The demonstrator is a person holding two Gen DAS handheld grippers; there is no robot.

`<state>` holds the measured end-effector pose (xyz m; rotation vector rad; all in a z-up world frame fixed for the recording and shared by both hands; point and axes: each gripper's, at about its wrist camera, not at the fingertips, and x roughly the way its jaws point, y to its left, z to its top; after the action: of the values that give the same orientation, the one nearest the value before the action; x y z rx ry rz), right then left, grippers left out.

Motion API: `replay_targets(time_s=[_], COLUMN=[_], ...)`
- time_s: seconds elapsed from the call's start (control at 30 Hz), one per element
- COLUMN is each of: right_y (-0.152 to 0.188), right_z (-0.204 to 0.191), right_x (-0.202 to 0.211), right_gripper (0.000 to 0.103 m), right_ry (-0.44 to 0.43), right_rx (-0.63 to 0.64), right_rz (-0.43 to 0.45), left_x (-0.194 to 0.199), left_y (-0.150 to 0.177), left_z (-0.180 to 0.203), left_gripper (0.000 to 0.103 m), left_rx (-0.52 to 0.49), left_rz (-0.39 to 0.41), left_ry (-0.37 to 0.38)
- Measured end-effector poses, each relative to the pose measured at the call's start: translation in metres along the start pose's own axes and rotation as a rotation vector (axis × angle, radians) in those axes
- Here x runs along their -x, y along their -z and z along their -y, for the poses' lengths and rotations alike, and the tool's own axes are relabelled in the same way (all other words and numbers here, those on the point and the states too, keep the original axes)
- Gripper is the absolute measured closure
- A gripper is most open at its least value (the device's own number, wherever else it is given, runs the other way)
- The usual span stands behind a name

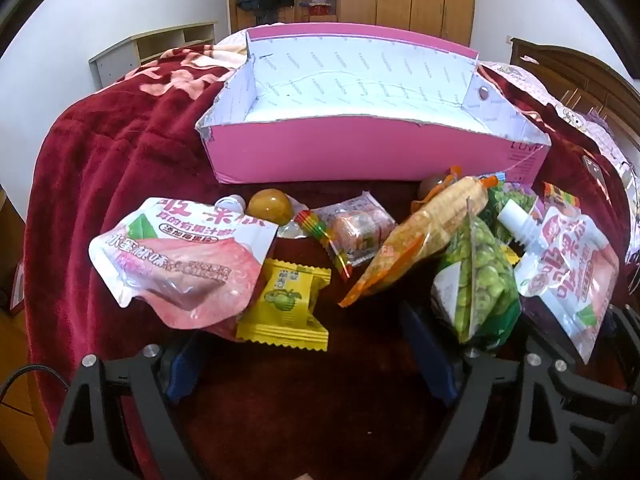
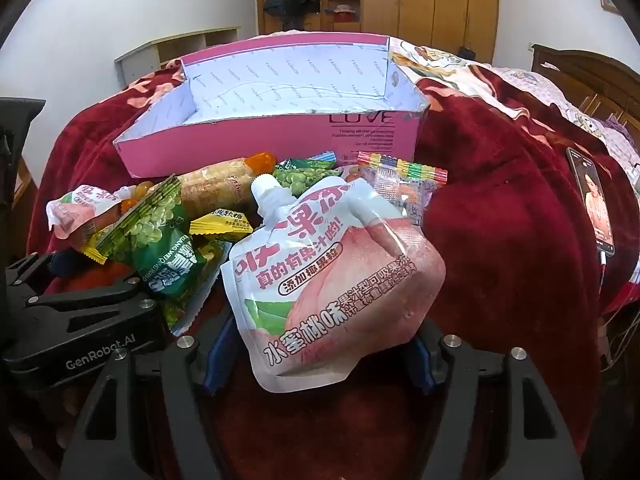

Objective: Organize snacks

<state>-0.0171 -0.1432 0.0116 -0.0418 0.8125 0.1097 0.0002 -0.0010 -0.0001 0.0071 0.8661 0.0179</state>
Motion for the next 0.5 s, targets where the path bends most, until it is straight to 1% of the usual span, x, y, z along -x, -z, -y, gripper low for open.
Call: replay_targets(time_s=[0.5], right_y=[0.0005], right_z=[-0.0001], right_x=[0.0001], right_gripper=[0.032], right_ry=[0.000], right_rx=[0.000], right_rz=[0.005], left_x=[0.0014], left_y=[0.0013], left_z=[-0.0006], left_gripper=[0.011], left_rx=[0.010], left_rz=[0.015], left_ry=[0.012])
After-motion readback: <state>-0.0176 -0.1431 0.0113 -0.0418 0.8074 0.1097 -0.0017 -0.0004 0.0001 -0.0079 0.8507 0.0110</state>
